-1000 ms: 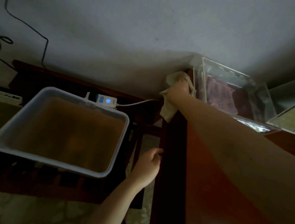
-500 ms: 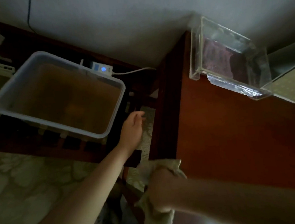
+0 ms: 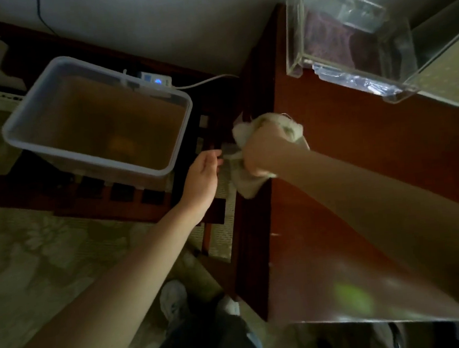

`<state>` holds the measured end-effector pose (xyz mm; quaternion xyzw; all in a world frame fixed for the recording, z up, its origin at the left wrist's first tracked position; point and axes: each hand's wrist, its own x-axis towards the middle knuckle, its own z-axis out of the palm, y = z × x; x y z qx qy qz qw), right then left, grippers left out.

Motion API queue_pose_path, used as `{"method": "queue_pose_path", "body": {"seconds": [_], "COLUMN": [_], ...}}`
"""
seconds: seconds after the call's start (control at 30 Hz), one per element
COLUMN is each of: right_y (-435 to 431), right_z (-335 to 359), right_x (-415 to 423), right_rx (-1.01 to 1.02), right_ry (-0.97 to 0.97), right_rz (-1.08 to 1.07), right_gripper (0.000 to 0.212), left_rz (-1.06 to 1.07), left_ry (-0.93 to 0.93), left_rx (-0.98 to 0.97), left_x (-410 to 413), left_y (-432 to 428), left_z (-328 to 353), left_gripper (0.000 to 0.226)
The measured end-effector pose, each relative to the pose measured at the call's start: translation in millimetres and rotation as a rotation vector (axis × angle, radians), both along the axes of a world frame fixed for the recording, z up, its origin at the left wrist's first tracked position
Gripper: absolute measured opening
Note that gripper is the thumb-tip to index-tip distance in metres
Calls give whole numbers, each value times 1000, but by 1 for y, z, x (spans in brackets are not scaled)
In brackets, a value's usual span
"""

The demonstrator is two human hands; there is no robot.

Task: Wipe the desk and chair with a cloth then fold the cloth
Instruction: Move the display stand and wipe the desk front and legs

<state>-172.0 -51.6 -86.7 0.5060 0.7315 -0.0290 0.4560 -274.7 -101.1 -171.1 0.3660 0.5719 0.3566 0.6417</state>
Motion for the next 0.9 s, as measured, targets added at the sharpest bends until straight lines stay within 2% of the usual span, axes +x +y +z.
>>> {"method": "queue_pose_path", "body": {"seconds": [0.03, 0.1, 0.23, 0.3, 0.4, 0.53, 0.63, 0.7, 0.8, 0.9], "right_y": [-14, -56, -124, -154, -199, -244, -266, -273, -284, -286], "right_z": [-3, -4, 0, -5, -20, -46, -68, -82, -81, -87], "right_x": [-2, -13, -24, -26, -20, -14, 11, 28, 47, 72], "right_rx": [-54, -176, -393, -404, -357, -292, -66, 64, 143, 117], "right_ry": [-59, -39, -17, 61, 222, 249, 269, 309, 564, 526], "right_rz": [77, 150, 157, 235, 264, 340, 425, 557, 556, 518], "right_gripper": [28, 32, 49, 32, 26, 31, 33, 14, 17, 25], "left_rz": [16, 16, -98, -183, -301, -354, -344, -329, -295, -285], "left_ry": [-2, 7, 9, 15, 19, 41, 111, 152, 128, 53], "left_rx": [-8, -20, -45, -31, -5, 48, 89, 79, 32, -57], "left_x": [1, 1, 6, 13, 28, 42, 47, 51, 54, 52], "left_y": [-6, -14, -31, -42, -58, -84, -108, -122, -140, -151], "left_z": [-1, -4, 1, 11, 25, 27, 26, 27, 25, 24], "left_gripper": [33, 34, 35, 37, 42, 67, 86, 99, 98, 98]}}
